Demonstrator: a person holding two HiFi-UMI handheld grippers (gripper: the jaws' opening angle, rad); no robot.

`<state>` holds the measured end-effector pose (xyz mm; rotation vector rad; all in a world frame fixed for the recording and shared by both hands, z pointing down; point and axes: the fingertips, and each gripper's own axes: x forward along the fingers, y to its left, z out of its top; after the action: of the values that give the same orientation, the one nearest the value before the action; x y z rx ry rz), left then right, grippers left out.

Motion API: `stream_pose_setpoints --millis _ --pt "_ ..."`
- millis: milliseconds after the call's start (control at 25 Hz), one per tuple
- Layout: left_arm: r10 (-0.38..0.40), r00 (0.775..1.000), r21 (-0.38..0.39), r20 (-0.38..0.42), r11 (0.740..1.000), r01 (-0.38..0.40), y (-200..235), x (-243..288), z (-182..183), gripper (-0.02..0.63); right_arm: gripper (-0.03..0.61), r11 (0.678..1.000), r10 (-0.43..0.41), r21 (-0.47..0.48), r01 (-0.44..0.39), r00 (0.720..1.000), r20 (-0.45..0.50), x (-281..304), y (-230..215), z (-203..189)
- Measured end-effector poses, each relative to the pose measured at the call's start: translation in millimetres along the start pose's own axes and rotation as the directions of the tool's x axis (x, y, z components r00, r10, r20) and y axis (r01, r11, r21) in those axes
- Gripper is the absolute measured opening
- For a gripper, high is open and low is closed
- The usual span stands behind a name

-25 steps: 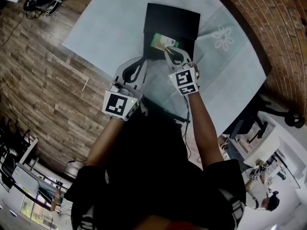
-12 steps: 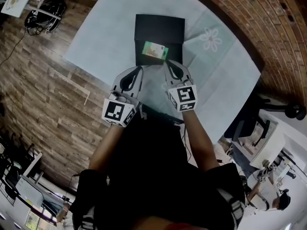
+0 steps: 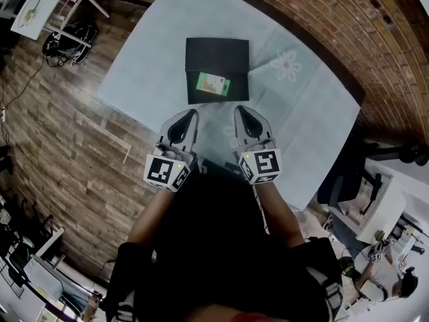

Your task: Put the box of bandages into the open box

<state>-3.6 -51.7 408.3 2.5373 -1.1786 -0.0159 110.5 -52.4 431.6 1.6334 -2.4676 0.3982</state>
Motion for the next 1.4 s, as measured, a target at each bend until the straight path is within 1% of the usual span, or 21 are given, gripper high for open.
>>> stream_pose_setpoints --millis 200,520,920,1120,1400 --pt "0.005 1.0 0.009 0.005 1.0 -0.005 -13 -8 1 0.034 0.028 1.0 -0.017 -0.005 0.017 0.999 0.042 -23 7 12" --pt "0.012 1.0 0.036 0.01 0.999 -0.013 -27 -12 2 0.034 0.028 1.0 -0.008 -0.004 0.008 0.999 0.047 -38 11 11" --pt "0.006 1.0 0.032 0.013 0.999 -0.006 -30 -11 0 0.034 0.026 1.0 0.009 0.009 -0.009 0.999 0.041 -38 13 9" --pt "0.001 1.0 0.042 0.013 0.999 -0.001 -29 -11 -1 0.034 0.026 1.0 0.01 0.017 -0.011 0.999 0.041 -38 12 8" --pt "-0.005 1.0 0.03 0.011 1.0 0.004 -28 -9 -2 0.034 0.026 1.0 0.007 0.024 -0.008 0.999 0.034 -36 9 8"
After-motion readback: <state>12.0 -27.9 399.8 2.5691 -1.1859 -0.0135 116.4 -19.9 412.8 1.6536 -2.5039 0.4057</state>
